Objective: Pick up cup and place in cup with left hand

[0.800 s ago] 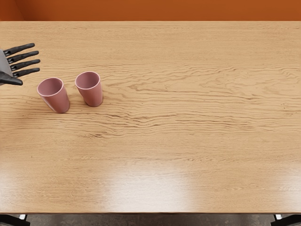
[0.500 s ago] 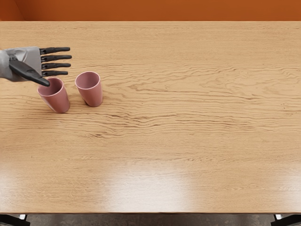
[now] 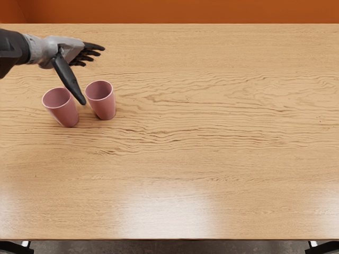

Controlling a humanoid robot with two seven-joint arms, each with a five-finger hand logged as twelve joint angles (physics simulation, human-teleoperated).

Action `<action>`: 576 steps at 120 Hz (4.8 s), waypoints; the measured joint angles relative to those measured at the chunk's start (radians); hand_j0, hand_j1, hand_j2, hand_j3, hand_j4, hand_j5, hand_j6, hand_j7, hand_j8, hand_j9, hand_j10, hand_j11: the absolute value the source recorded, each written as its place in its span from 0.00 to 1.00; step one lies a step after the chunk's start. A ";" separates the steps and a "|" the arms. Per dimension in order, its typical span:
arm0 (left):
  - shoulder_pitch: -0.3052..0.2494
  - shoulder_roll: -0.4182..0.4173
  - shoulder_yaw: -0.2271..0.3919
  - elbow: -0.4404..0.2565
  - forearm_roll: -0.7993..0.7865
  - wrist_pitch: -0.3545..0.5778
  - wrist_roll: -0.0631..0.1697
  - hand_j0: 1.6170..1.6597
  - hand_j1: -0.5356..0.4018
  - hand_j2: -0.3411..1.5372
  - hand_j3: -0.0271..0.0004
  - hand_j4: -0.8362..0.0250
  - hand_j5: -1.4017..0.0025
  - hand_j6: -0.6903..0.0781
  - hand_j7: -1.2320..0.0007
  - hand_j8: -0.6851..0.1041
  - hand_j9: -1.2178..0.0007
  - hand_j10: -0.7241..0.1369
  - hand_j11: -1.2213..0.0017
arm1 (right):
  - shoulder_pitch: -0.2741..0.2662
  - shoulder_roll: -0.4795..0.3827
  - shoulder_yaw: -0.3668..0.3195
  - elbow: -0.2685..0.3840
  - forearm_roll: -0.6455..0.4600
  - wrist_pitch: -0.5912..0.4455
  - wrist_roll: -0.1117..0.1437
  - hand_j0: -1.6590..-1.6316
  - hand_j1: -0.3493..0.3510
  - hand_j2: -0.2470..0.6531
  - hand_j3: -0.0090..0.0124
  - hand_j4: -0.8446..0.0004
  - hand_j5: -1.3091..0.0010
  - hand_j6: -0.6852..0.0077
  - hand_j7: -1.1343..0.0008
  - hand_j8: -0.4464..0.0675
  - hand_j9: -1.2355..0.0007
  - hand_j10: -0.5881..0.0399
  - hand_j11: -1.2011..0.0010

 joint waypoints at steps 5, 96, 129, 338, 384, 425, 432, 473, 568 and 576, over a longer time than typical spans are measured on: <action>0.001 -0.011 0.002 -0.003 0.028 0.039 0.007 0.96 0.94 0.18 0.99 0.97 1.00 0.89 1.00 0.86 1.00 0.84 1.00 | 0.000 0.000 0.000 0.000 0.000 0.000 0.000 0.04 0.00 0.27 0.42 1.00 1.00 0.99 1.00 0.87 1.00 0.94 1.00; 0.119 -0.279 0.099 0.074 0.421 0.308 0.071 0.96 0.76 0.20 0.99 0.80 0.86 0.70 0.85 0.68 0.84 0.67 0.84 | 0.000 0.000 0.001 0.001 -0.001 0.000 0.000 0.04 0.00 0.27 0.42 1.00 1.00 0.99 1.00 0.87 1.00 0.94 1.00; 0.116 -0.289 0.108 0.132 0.452 0.309 0.071 0.96 0.67 0.21 0.99 0.72 0.80 0.61 0.77 0.59 0.77 0.59 0.77 | 0.000 0.000 0.002 0.001 -0.001 0.000 0.000 0.04 0.00 0.27 0.42 1.00 1.00 0.99 1.00 0.87 1.00 0.94 1.00; -0.046 -0.218 0.220 0.062 0.440 0.308 0.072 0.91 0.46 0.24 0.99 0.51 0.56 0.47 0.51 0.40 0.51 0.31 0.51 | 0.002 0.000 0.002 0.001 0.000 0.000 0.000 0.04 0.00 0.27 0.42 1.00 1.00 0.99 1.00 0.87 1.00 0.94 1.00; -0.123 -0.123 0.210 -0.025 0.425 0.237 0.071 0.91 0.47 0.23 0.99 0.48 0.57 0.47 0.51 0.39 0.50 0.31 0.51 | 0.002 0.000 0.002 0.001 0.000 0.000 0.000 0.04 0.00 0.27 0.42 1.00 1.00 0.99 1.00 0.87 1.00 0.94 1.00; -0.149 -0.056 0.203 -0.029 0.394 0.135 0.071 0.90 0.48 0.21 0.99 0.47 0.56 0.45 0.50 0.37 0.50 0.31 0.50 | 0.002 0.000 0.002 0.001 0.000 0.000 0.000 0.04 0.00 0.27 0.42 1.00 1.00 0.99 1.00 0.87 1.00 0.94 1.00; -0.152 -0.044 0.203 -0.029 0.394 0.126 0.071 0.90 0.48 0.21 0.99 0.48 0.56 0.46 0.50 0.38 0.50 0.31 0.50 | 0.002 0.000 0.002 0.001 0.000 0.000 0.000 0.04 0.00 0.27 0.42 1.00 1.00 0.99 1.00 0.87 1.00 0.94 1.00; -0.152 0.005 0.202 -0.025 0.392 0.096 0.071 0.91 0.47 0.22 0.99 0.48 0.56 0.45 0.51 0.38 0.50 0.31 0.50 | 0.002 0.000 0.002 0.001 0.000 0.000 0.000 0.04 0.00 0.27 0.42 1.00 1.00 0.99 1.00 0.87 1.00 0.94 1.00; -0.150 0.086 0.203 -0.022 0.329 0.006 0.071 0.94 0.43 0.27 0.99 0.47 0.56 0.45 0.51 0.38 0.51 0.31 0.51 | 0.002 0.000 0.002 0.001 0.000 0.000 0.000 0.04 0.00 0.27 0.42 1.00 1.00 0.99 1.00 0.87 1.00 0.94 1.00; -0.147 0.093 0.204 -0.022 0.328 0.002 0.071 0.94 0.43 0.28 0.99 0.46 0.56 0.44 0.51 0.38 0.51 0.31 0.51 | 0.002 0.000 0.002 0.001 0.000 0.000 0.000 0.04 0.00 0.27 0.42 1.00 1.00 0.99 1.00 0.87 1.00 0.94 1.00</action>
